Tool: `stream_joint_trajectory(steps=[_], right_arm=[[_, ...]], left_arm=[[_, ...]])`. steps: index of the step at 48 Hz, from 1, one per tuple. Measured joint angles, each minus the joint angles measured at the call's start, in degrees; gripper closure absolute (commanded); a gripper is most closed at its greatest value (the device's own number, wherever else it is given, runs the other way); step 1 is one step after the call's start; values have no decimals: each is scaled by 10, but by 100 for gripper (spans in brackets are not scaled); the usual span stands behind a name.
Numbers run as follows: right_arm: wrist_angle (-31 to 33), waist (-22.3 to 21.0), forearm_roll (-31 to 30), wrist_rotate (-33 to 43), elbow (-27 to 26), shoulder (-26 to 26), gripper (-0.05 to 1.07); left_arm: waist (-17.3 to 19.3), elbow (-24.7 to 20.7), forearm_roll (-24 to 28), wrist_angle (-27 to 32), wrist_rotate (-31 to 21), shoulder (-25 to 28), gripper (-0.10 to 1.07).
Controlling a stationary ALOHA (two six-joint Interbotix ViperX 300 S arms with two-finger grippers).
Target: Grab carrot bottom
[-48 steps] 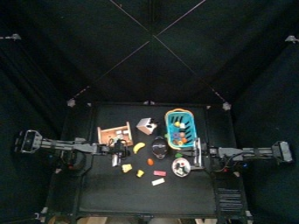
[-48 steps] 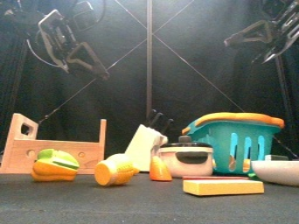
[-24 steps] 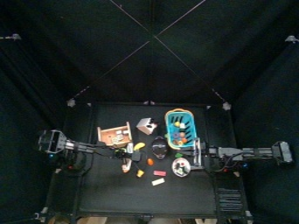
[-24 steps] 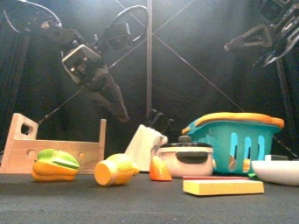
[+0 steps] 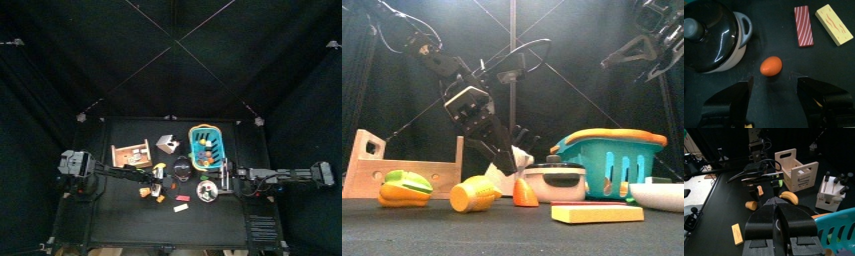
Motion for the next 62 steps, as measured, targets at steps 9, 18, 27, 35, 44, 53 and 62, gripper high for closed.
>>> stream_joint_trajectory(steps=[9,18,27,35,44,53,62], right_arm=[[1,0,1,0,5,6,100],[2,0,0,0,6,13,100],[3,0,1,0,6,14,100],[5,0,1,0,6,14,100],[6,0,2,0,6,15,100],[6,0,2,0,8,15,100],[7,0,1,0,8,16,100]], left_arm=[[1,-15,-29,-50,-4,25,5],[2,-15,-83,-61,-4,37,5],[3,-16,-92,-62,-2,53,5],[3,-17,-91,-62,-2,61,5],[2,-18,-87,-63,-1,63,6],[4,-18,-79,-62,-1,71,7],[11,-18,-79,-62,-2,72,22]])
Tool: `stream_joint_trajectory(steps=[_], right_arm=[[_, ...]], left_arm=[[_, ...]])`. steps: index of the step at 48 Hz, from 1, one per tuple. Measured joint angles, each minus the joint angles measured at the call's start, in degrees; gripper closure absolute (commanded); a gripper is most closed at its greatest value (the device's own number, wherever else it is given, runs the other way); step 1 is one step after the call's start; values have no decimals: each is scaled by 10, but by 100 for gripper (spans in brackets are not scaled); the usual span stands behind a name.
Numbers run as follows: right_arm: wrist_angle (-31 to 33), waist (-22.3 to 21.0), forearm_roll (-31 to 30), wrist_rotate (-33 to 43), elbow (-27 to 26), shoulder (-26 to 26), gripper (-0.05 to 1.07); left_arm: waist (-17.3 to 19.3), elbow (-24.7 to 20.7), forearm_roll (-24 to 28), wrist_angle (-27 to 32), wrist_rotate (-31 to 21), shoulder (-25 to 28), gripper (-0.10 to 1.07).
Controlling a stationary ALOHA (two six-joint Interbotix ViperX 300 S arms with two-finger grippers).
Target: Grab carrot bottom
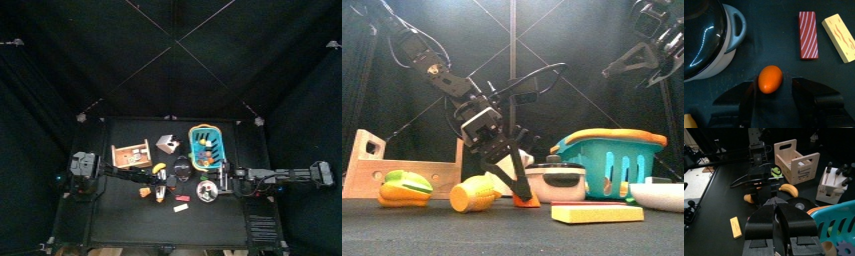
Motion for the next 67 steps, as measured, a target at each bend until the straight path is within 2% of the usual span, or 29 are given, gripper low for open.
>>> stream_joint_trajectory(steps=[9,22,32,38,47,51,57,62,67], right_arm=[[4,0,1,0,0,1,100],[10,0,0,19,0,3,100],[20,0,-1,21,0,2,100],[20,0,0,21,1,3,100],[20,-8,4,25,-1,3,99],[27,-30,23,28,-6,3,99],[65,-92,87,64,-25,7,99],[146,-156,131,101,-51,13,99],[254,-214,138,127,-85,23,99]], left_arm=[[4,-1,-2,0,0,0,34],[4,0,-15,-1,-2,-5,34],[5,22,-39,-18,-3,-51,34],[4,47,-58,-48,-3,-82,34],[6,101,-122,-142,-4,-137,34],[9,120,-157,-186,-4,-160,34],[12,138,-186,-238,-1,-180,34],[12,147,-190,-265,-2,-185,34],[13,153,-190,-292,-1,-187,34]])
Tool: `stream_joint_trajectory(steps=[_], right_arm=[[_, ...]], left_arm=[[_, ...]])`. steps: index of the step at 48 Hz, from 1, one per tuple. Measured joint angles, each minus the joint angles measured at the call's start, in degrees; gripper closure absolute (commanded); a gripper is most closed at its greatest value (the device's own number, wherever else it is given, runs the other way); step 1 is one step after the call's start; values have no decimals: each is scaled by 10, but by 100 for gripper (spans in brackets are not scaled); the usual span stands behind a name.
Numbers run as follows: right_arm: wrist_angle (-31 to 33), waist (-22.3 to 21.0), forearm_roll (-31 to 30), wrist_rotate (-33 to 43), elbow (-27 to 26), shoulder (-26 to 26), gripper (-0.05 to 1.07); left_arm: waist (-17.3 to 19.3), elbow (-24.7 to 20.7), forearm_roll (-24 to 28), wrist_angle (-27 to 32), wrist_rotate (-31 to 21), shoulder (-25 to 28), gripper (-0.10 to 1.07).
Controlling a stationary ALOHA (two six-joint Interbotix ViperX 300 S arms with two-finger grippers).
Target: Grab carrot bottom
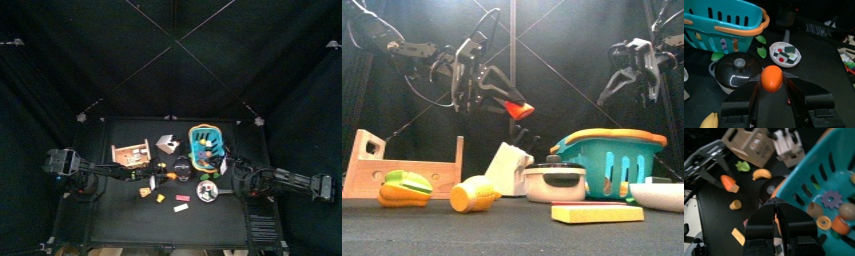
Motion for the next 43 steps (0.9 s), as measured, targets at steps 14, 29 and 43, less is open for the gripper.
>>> stream_joint_trajectory(steps=[14,29,43], right_arm=[[198,-71,-34,55,-95,49,97],[214,-80,-55,64,-95,52,97],[192,-87,-49,69,-72,35,97]], left_arm=[[11,24,-1,-56,0,-1,34],[11,46,-1,-97,0,-1,34],[12,49,-1,-97,0,-1,34]])
